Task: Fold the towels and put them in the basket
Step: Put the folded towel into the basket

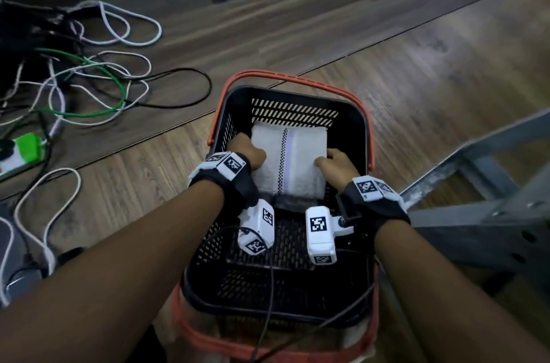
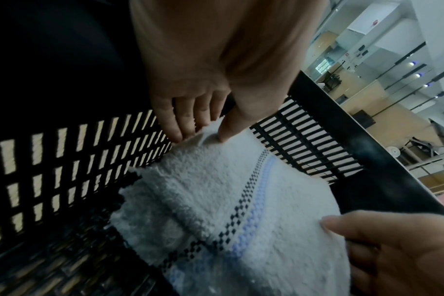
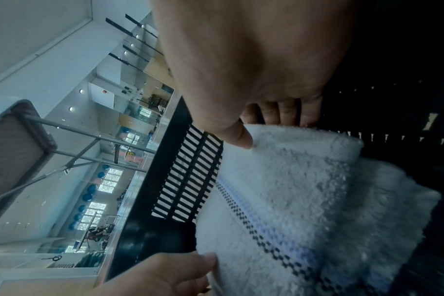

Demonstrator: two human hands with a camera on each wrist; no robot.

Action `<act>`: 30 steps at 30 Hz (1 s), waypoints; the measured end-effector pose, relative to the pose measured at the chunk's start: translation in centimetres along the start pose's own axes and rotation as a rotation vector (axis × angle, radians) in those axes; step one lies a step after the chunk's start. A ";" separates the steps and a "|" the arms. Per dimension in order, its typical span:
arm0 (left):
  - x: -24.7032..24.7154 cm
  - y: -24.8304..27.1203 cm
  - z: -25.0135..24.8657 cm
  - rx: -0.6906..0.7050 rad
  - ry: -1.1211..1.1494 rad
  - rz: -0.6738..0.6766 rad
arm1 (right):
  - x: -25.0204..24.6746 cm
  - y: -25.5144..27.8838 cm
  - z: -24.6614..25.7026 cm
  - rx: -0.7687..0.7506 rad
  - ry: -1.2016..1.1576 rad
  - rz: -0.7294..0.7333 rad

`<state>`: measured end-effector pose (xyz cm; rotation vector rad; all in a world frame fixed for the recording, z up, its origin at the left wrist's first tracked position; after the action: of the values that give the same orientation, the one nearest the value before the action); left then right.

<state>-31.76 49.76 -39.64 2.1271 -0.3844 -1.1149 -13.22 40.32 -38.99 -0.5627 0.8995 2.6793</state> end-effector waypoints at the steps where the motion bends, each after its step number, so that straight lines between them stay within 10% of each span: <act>1: 0.2 0.0 0.1 -0.006 -0.007 0.005 | 0.0 0.1 0.0 -0.005 0.009 -0.006; 19: 0.8 1.1 -0.7 0.131 0.035 -0.181 | 0.2 -0.5 -0.6 -0.092 0.166 -0.015; 30: 5.1 -0.1 -1.2 0.463 -0.563 -0.271 | 2.6 -0.3 2.7 -0.433 0.726 -0.346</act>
<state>-27.77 47.61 -42.34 2.2658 -0.6784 -1.9483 -16.18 42.53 -38.25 -1.6808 0.2861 2.3436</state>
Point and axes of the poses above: each hand's wrist, its own y-axis away from the middle knuckle, its own x-axis out of the palm, z = x × y, the point moved 9 cm from there along -y, towards the middle knuckle, and after that the axes turned 11 degrees about -x, right-handed, at the moved point
